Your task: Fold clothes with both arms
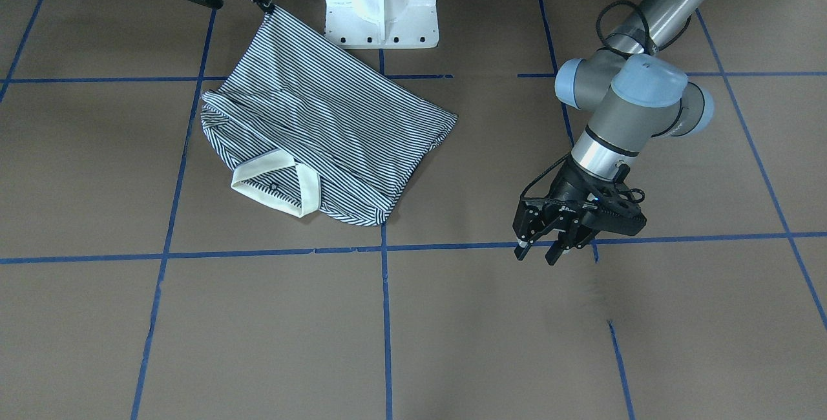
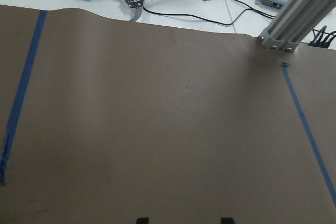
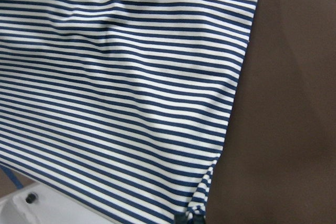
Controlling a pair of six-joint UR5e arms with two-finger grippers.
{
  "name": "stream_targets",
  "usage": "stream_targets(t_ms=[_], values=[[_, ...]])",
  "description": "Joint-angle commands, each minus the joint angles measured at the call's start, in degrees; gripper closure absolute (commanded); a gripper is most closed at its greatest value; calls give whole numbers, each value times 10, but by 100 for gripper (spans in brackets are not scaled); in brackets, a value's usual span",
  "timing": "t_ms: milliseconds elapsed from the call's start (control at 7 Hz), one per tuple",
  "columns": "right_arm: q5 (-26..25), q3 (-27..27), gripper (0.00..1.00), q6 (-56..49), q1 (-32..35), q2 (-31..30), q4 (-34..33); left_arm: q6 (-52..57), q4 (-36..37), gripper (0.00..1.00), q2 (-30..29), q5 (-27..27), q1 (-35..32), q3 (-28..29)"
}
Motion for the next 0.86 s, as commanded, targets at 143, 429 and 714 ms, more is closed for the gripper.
stream_targets(t_ms=[143, 429, 714], values=[[0, 8, 0, 0, 46, -1, 0, -157, 1, 34, 82, -4, 86, -155], [0, -3, 0, -7, 174, 16, 1, -236, 4, 31, 161, 4, 160, -246], [3, -41, 0, -32, 252, 47, 1, -284, 53, 34, 159, 87, 249, -246]])
